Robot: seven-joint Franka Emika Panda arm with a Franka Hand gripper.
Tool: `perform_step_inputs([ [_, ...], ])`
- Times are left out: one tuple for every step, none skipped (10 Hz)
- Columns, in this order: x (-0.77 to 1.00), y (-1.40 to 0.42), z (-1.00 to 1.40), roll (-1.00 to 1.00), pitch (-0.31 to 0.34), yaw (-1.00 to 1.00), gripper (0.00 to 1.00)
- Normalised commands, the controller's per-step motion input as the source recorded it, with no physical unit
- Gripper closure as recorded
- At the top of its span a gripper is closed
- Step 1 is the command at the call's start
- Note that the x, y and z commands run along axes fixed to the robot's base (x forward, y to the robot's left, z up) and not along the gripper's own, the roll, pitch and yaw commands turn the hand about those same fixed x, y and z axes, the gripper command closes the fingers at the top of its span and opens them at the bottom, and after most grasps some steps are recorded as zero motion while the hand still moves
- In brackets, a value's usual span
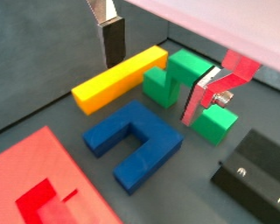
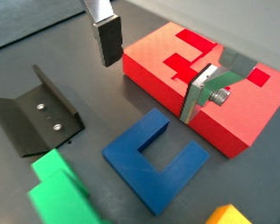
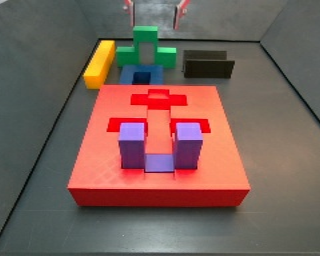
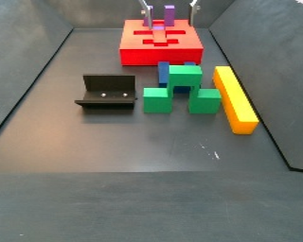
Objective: Pick up the blue object. Move up. Place the blue object on the fixture. Regrasp the blue object. Move to above the board. Insert the blue object.
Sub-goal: Pick up the blue object.
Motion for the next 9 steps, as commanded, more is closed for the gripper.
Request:
perform_step_inputs([
  [0.00, -0.21, -0.49, -0.13, -0.314, -0.04, 0.00],
  [0.00, -0.14, -0.49, -0.15, -0.344, -0.05, 0.00],
  [0.00, -0.12, -0.59, -0.08, -0.326, 0.00, 0.00],
  [0.00, -0.12, -0.62, -0.08, -0.316, 0.00, 0.00],
  [0.00, -0.15, -0.59, -0.04, -0.286, 0.00, 0.00],
  [0.00, -0.16, -0.41, 0.00, -0.196, 0.00, 0.00],
  [0.00, -0.19, -0.39, 0.02, -0.147, 0.00, 0.00],
  [0.04, -0.17, -0.45, 0.00, -0.189, 0.00, 0.00],
  [0.02, -0.17, -0.34, 0.03, -0.126, 0.00, 0.00],
])
